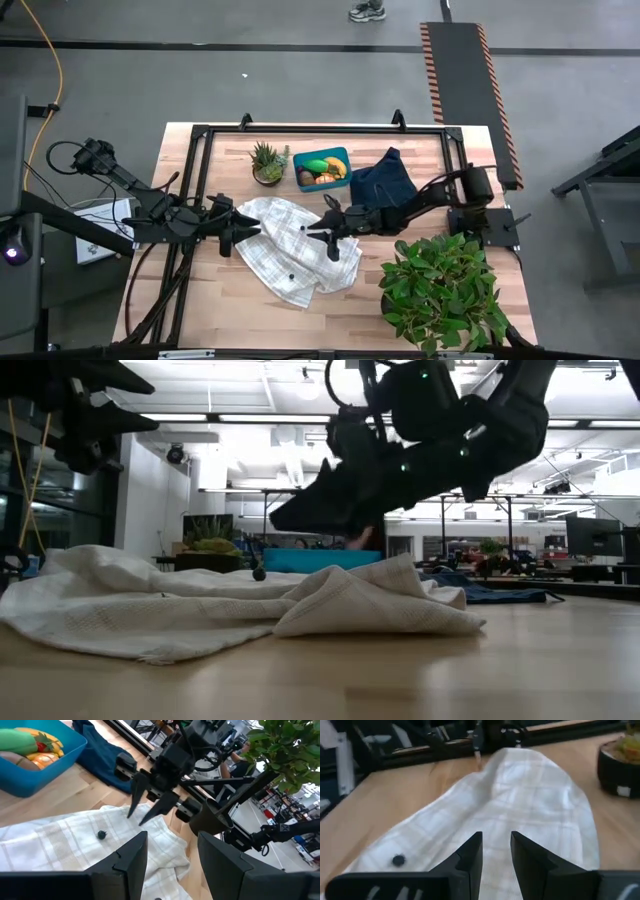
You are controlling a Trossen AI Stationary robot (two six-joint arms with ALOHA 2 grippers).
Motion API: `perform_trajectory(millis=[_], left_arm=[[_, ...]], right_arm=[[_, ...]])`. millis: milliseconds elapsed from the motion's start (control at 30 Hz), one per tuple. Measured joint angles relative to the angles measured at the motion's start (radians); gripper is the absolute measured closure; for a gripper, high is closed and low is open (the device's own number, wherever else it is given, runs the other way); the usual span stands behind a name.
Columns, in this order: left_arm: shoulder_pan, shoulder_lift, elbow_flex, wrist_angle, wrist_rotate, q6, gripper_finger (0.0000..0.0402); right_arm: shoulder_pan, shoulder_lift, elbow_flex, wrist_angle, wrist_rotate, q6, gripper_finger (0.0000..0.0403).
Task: Pick and placing Produce into tupperware
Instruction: Put the top blueberry into the blue bin
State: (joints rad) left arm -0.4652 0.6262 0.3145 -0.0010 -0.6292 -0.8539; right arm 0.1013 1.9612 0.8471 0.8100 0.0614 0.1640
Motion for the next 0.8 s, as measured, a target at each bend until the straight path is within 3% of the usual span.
perform_trajectory(millis=[400,800], left_arm=[[0.0,0.0,0.0,-0.001,0.028,-0.018,0.0238],[0.0,0.0,0.0,-0.001,0.027,-0.023,0.0238]], right_arm=[[-0.01,0.057,0.0,0.023,0.051,0.011,0.0311],[-0.024,0.073,0.001,-0.008,0.012,-0.071,0.0287]])
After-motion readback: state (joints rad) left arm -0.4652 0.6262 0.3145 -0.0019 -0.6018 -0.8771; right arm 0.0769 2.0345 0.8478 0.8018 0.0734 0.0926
